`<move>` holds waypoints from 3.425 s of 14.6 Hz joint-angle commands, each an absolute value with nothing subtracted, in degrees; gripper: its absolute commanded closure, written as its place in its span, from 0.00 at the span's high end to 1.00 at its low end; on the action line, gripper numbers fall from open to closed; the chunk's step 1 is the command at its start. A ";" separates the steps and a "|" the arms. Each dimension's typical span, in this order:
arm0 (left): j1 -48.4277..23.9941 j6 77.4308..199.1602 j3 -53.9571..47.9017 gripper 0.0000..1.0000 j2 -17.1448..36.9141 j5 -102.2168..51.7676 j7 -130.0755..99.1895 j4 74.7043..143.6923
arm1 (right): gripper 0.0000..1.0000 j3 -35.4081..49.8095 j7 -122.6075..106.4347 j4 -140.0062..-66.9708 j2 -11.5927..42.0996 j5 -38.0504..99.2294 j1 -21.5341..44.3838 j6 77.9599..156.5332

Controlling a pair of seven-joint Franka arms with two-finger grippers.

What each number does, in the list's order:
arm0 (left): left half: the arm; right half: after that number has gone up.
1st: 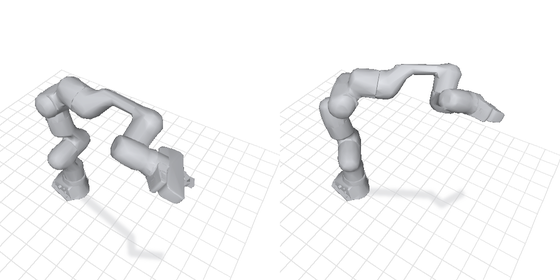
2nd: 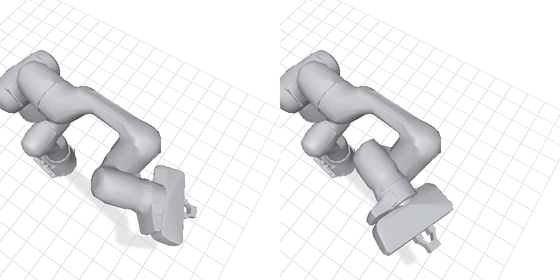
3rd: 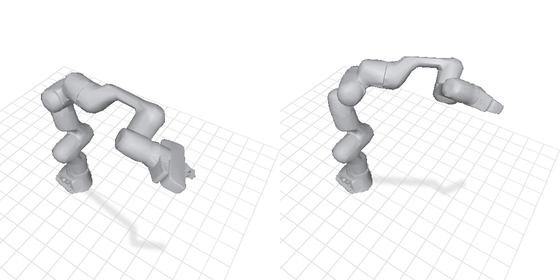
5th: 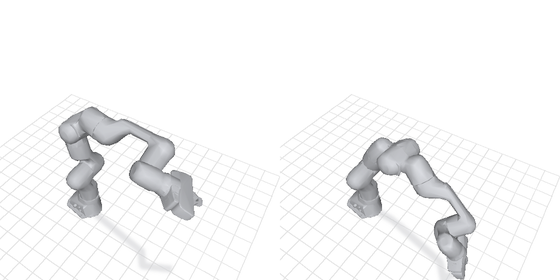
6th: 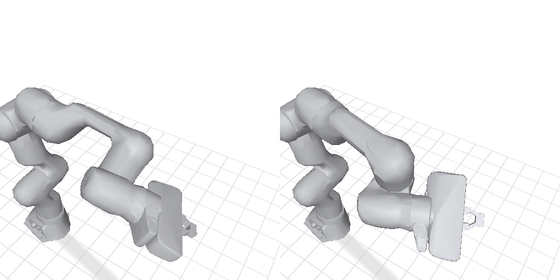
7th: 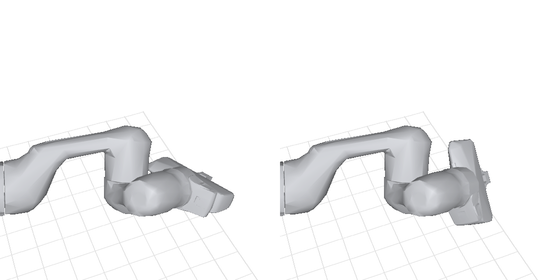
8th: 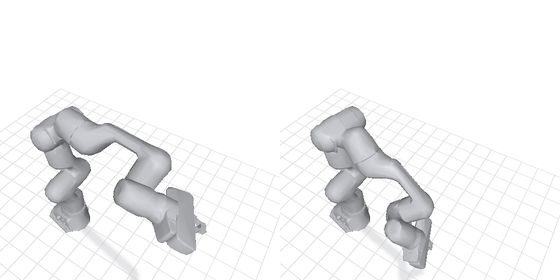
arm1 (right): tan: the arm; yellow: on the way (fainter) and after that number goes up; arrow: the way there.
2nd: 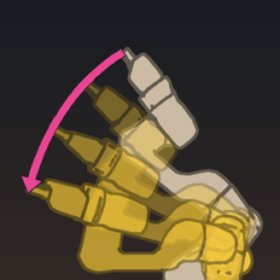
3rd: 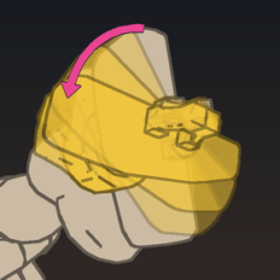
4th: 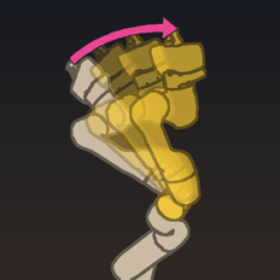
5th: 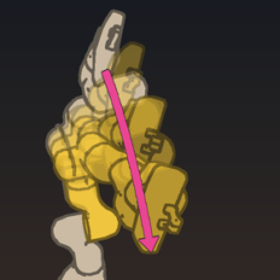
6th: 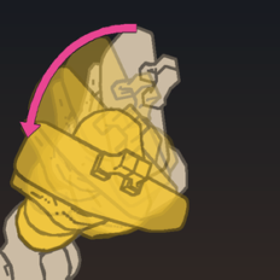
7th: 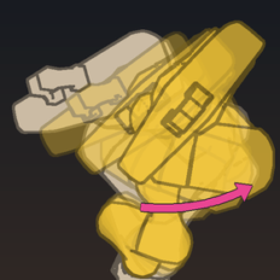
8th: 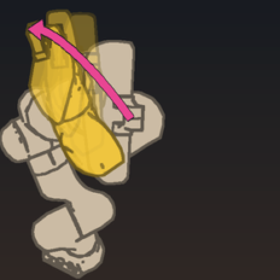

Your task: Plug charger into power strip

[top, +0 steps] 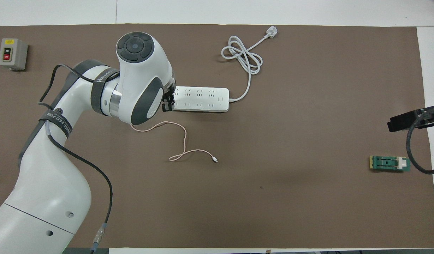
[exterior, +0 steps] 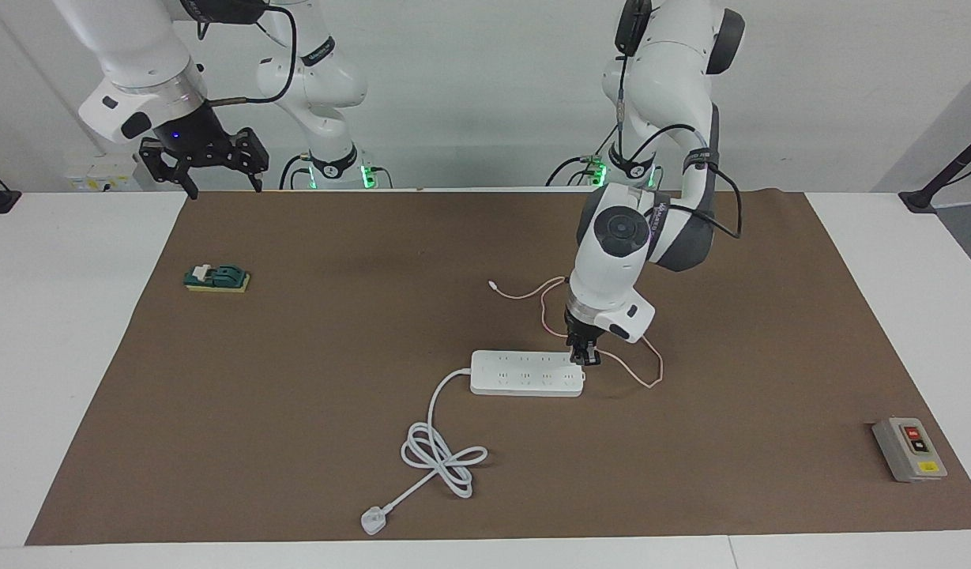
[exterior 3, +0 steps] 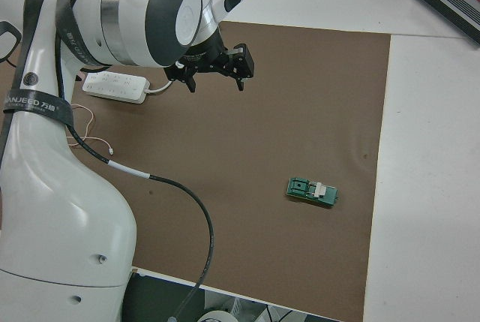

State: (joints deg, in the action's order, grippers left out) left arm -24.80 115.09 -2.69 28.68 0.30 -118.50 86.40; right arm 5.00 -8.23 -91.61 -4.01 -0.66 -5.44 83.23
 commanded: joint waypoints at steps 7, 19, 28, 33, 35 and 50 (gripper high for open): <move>-26.37 118.74 -2.64 0.00 26.46 0.53 -120.06 91.23 | 1.00 4.75 -9.05 -91.85 -4.66 -0.88 -5.54 82.70; -26.98 121.99 -2.81 0.00 25.49 0.62 -119.18 94.83 | 1.00 4.75 -8.88 -91.85 -4.66 -0.88 -5.36 82.71; -26.72 123.31 -2.72 0.00 25.93 0.62 -118.04 94.75 | 1.00 4.75 -8.96 -91.85 -4.66 -0.88 -5.45 82.71; -26.54 123.57 -2.72 0.00 25.84 0.70 -116.46 95.45 | 1.00 4.75 -8.96 -91.85 -4.66 -0.88 -5.45 82.71; -26.46 123.57 -2.72 0.00 25.75 0.70 -116.37 95.54 | 1.00 4.75 -9.05 -91.85 -4.66 -0.88 -5.45 82.79; -26.10 126.47 -2.72 0.00 26.45 0.70 -114.96 97.65 | 1.00 4.75 -8.88 -91.85 -4.66 -0.88 -5.54 82.71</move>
